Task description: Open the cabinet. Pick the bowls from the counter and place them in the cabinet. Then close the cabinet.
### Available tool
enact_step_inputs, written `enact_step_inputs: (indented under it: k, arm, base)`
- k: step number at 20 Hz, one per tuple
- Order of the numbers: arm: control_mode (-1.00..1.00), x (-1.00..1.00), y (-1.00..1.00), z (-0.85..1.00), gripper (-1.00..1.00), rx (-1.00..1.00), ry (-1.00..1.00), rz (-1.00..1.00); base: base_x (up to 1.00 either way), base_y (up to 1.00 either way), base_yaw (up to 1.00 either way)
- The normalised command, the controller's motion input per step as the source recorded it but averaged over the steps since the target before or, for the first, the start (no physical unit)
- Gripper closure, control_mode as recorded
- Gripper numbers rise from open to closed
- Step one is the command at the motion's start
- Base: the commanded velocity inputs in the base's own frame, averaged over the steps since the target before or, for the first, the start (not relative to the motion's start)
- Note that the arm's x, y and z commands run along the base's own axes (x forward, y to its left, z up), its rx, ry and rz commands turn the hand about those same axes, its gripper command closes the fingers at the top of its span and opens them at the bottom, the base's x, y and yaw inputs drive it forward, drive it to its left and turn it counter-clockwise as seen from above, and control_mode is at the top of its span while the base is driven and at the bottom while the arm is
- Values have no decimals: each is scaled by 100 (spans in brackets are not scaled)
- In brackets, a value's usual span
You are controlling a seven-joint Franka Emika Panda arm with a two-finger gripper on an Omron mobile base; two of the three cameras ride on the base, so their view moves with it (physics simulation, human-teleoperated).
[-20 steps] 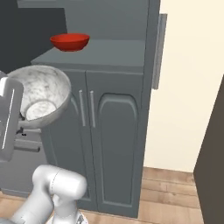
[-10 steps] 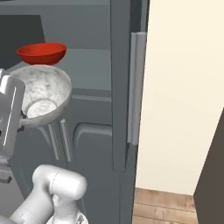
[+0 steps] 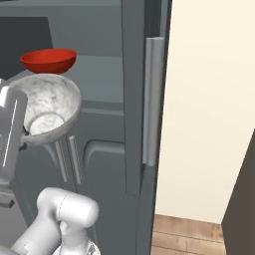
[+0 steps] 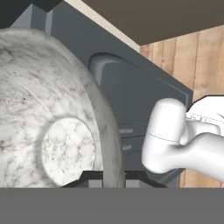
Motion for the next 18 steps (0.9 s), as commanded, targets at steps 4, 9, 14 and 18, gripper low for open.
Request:
enact_step_inputs:
  k: [4, 9, 14, 18]
  arm:
    - [100, 0, 0, 0, 100, 0, 0, 0]
    - [100, 0, 0, 0, 100, 0, 0, 0]
    - [-100, 5, -3, 6, 100, 0, -3, -6]
    - [-100, 1, -18, 27, 100, 0, -12, -14]
  base:
    - [36, -39, 0]
    - [56, -34, -13]
    - [34, 0, -11]
    - [0, 0, 0]
